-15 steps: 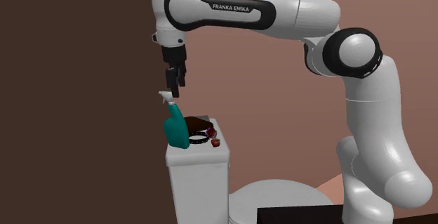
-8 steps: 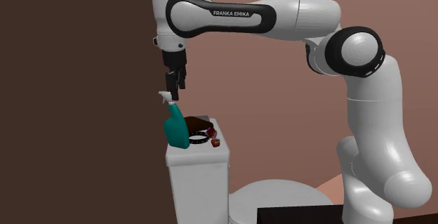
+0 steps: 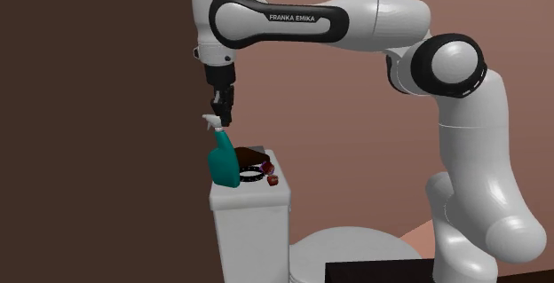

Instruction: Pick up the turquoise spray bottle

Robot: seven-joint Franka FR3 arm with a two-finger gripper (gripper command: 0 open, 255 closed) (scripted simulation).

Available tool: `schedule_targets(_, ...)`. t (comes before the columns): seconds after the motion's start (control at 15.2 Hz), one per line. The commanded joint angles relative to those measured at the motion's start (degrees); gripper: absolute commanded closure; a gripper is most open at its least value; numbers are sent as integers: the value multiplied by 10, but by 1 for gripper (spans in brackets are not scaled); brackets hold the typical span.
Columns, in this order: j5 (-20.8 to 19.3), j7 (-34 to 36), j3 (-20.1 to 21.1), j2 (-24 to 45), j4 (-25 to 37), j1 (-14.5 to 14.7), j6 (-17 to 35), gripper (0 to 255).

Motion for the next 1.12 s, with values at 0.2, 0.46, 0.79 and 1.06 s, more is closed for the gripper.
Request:
schedule_targets(0.2, 0, -3, 1, 28, 15, 1, 1, 255)
schedule_targets(0.46, 0, -10, 0, 22, 19, -2, -6, 255)
schedule_targets(0.79, -1, -23, 4, 43, 88, -4, -52, 255)
schedule_targets(1.06, -5, -36, 9, 68, 156, -6, -94, 255)
